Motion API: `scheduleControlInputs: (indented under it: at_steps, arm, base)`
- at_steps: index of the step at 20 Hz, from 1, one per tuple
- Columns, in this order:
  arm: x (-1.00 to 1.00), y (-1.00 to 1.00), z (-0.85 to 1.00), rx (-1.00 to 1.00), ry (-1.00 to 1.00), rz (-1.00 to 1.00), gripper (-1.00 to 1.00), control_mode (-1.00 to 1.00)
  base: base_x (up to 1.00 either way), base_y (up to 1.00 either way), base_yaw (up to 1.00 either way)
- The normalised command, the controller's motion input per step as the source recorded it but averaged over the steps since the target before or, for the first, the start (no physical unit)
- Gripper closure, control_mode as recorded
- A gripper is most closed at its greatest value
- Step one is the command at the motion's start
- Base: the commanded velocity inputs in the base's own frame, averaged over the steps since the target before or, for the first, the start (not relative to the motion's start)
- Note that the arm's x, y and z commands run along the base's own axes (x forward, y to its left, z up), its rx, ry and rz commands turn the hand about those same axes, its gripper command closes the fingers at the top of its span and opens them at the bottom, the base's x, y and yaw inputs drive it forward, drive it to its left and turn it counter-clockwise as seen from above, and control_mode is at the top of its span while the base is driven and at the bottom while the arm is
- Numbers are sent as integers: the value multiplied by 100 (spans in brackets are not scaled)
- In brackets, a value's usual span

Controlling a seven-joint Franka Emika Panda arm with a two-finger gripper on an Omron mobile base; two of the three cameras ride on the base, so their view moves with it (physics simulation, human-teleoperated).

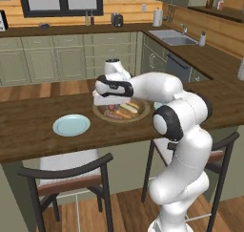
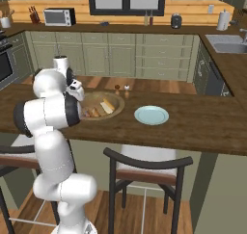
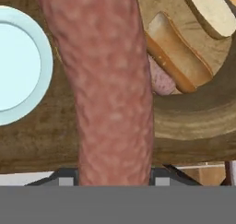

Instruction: Place one bun and one sausage from the bowl on each plate.

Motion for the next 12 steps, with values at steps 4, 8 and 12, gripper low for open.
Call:
scheduleControlInputs:
  at_steps: [4,8,12]
  arm:
    - [1,100,-5,0,3,3,100,-100]
    - [30,100,-47,0,1,0,100,-100]
    - [31,100,-58,1,2,0,100,-100]
  base:
    - [0,0,0]
    - [0,0,0]
    - [0,0,0]
